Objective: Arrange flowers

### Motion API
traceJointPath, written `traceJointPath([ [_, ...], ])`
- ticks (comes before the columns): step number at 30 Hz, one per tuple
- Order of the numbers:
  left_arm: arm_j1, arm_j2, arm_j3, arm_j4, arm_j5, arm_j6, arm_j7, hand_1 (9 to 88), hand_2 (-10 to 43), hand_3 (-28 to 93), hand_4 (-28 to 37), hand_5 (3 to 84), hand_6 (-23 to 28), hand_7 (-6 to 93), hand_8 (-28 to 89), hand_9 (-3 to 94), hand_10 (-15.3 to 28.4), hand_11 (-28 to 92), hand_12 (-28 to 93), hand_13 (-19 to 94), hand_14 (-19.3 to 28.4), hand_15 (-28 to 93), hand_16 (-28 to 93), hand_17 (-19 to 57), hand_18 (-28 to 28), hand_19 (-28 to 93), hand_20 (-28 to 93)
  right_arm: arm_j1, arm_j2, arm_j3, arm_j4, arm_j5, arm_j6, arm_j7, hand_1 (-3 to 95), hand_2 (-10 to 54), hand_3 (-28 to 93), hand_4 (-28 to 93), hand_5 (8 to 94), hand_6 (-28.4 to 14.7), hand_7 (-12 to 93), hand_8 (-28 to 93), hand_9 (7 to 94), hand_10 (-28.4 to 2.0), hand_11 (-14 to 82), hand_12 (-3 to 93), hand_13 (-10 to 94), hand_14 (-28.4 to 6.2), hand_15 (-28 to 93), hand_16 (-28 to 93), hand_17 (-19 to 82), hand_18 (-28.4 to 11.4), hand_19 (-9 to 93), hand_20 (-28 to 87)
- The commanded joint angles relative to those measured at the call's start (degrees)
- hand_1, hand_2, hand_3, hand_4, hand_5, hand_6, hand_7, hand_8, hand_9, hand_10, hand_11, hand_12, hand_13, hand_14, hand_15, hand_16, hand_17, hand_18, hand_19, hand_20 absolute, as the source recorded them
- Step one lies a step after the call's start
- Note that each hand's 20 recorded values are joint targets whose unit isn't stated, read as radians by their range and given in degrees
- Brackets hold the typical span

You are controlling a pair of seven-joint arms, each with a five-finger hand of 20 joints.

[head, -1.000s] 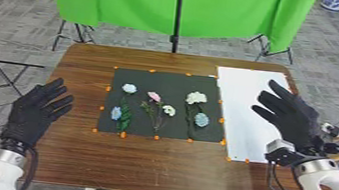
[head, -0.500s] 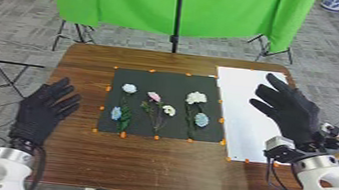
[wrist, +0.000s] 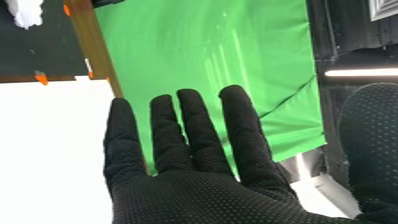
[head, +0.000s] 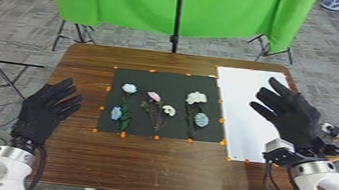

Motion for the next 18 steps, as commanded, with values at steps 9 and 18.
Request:
traceJointPath([
  [9,0.64,0.14,-0.25,-0.2,-0.18,0.84,-1.53,23.9,3.2,73,-28.3,33.3,5.9,21.8,-11,24.9,13.3,27,15,19,17.2,42,-5,-8.2,23.7,58,0,-1.19,-1.21,1.0,0.2,-0.61,-2.61,1.69,11.1,-0.8,84,-28,36.0,-4.8,11,-10,34.0,-12.6,8.2,21.4,23,-11.0,6,37,-4,-20.4,38,18],
  [18,0.72,0.23,-1.32,-0.29,0.37,-0.99,-1.86,24.0,3.2,73,-28.3,33.8,6.1,21.8,-11,25.8,13.5,27,14,20,17.5,43,-5,-8.1,23.6,58,0,0.46,-1.1,-0.36,0.79,0.44,-1.12,1.63,11.1,-0.5,84,-27,36.7,-4.6,12,-10,35.7,-12.8,9.6,21.4,24,-11.2,7,37,-4,-20.9,39,18],
])
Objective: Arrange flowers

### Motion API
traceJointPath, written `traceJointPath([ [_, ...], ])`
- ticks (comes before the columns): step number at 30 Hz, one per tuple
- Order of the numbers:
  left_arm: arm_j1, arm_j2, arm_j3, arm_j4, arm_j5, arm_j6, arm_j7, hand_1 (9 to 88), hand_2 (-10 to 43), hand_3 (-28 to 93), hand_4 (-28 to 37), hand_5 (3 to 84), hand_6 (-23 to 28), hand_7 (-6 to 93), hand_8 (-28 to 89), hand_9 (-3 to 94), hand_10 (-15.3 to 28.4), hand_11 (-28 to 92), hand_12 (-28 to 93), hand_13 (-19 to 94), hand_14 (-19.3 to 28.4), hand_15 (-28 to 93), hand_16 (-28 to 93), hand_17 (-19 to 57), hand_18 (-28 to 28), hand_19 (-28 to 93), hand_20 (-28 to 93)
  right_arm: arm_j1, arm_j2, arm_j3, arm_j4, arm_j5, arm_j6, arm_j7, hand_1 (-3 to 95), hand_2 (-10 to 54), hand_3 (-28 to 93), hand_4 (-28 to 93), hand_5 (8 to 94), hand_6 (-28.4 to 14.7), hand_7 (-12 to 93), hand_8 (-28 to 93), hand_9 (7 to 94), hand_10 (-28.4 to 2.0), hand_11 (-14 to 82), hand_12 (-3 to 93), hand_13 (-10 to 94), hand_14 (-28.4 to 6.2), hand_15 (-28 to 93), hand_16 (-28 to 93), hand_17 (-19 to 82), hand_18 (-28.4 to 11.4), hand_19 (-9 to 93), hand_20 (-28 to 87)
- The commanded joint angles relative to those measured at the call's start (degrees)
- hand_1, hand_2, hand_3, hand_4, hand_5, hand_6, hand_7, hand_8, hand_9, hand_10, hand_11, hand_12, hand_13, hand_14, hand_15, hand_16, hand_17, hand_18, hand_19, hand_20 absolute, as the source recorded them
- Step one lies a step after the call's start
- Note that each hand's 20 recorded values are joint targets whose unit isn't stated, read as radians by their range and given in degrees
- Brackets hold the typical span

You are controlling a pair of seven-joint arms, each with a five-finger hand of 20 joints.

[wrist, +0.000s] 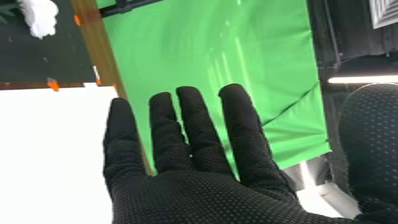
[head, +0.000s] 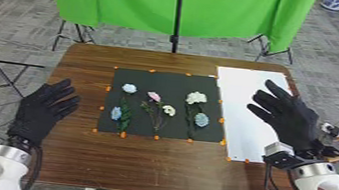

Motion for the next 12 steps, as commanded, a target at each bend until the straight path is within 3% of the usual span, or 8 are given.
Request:
traceJointPath([
  [1,0.59,-0.82,0.0,0.08,0.44,-0.3,-0.74,24.0,3.3,72,-28.3,33.9,6.1,21.8,-11,26.0,13.4,28,15,20,17.5,43,-5,-8.1,23.6,58,0,0.48,0.5,-2.07,0.27,0.04,3.68,0.46,11.2,-0.5,84,-27,36.7,-4.6,12,-10,35.6,-12.9,9.6,21.3,24,-11.2,8,36,-4,-20.9,39,18],
  [3,1.32,-1.41,0.63,0.14,-0.2,0.78,-0.04,23.9,3.3,73,-28.3,33.9,6.1,21.8,-11,26.0,13.5,28,14,20,17.4,43,-6,-8.1,23.6,58,0,0.15,0.08,-1.99,0.15,-0.98,2.98,0.61,11.2,-0.5,84,-27,36.3,-4.6,12,-10,34.6,-12.8,9.1,21.1,24,-11.1,8,36,-4,-20.9,39,18],
  [5,1.71,-2.21,0.31,0.23,0.3,-1.15,-0.71,23.8,3.2,73,-28.3,34.0,6.2,21.7,-11,26.1,13.5,28,14,20,17.5,43,-6,-8.0,23.6,58,0,-0.62,0.49,-0.84,-0.83,-1.88,2.27,1.79,11.3,-0.5,84,-27,35.0,-4.8,11,-10,33.1,-12.6,8.4,20.9,23,-11.0,7,36,-4,-20.7,38,18],
  [6,1.31,-2.25,0.78,0.35,0.47,-1.04,-1.24,23.9,3.2,73,-28.3,34.0,6.2,21.7,-11,26.1,13.5,28,14,20,17.4,43,-6,-8.0,23.6,58,0,-1.36,1.18,-0.44,-1.3,-2.62,3.32,1.72,11.4,-0.5,84,-27,34.5,-4.8,11,-10,32.6,-12.7,8.2,20.9,23,-10.9,7,36,-4,-20.7,38,18],
  [7,0.15,-1.85,1.88,0.76,0.41,0.02,-0.26,23.9,3.3,73,-28.3,34.0,6.2,21.7,-11,26.0,13.5,28,14,20,17.4,43,-6,-8.0,23.6,58,0,-1.54,1.77,-0.2,-1.59,-2.83,4.6,1.1,11.4,-0.5,84,-27,34.2,-4.8,11,-10,32.3,-12.8,8.1,21.0,23,-10.9,7,36,-4,-20.6,38,18],
  [8,-0.72,-1.49,2.35,1.11,0.41,-0.02,0.56,24.0,3.3,73,-28.3,34.0,6.2,21.7,-11,25.9,13.5,28,14,20,17.4,43,-6,-8.0,23.6,58,0,-1.25,1.85,-0.01,-1.6,-2.5,4.91,0.68,11.4,-0.5,84,-27,33.9,-4.8,11,-10,32.2,-12.8,8.0,21.1,23,-11.0,6,35,-4,-20.5,38,18],
  [10,-1.18,-0.69,1.43,0.81,0.73,-0.87,-0.11,23.9,3.4,73,-28.3,33.8,6.2,21.7,-11,25.6,13.3,28,14,20,17.3,43,-6,-8.0,23.5,58,0,-0.79,1.42,-0.62,-1.5,-1.71,5.15,0.88,11.5,-0.5,84,-27,33.2,-4.8,11,-10,31.4,-13.0,7.5,21.1,22,-11.0,6,35,-3,-20.4,38,18],
  [12,0.02,-0.77,1.16,0.35,0.85,-0.15,0.38,24.0,3.4,73,-28.3,33.7,6.2,21.6,-11,25.4,13.3,27,14,20,17.2,43,-6,-8.0,23.5,58,0,-0.28,1.16,-1.45,-1.21,-1.75,5.33,1.95,11.6,-0.4,84,-27,31.9,-4.7,10,-10,30.3,-12.9,6.9,21.0,21,-10.9,5,35,-3,-20.1,38,17],
])
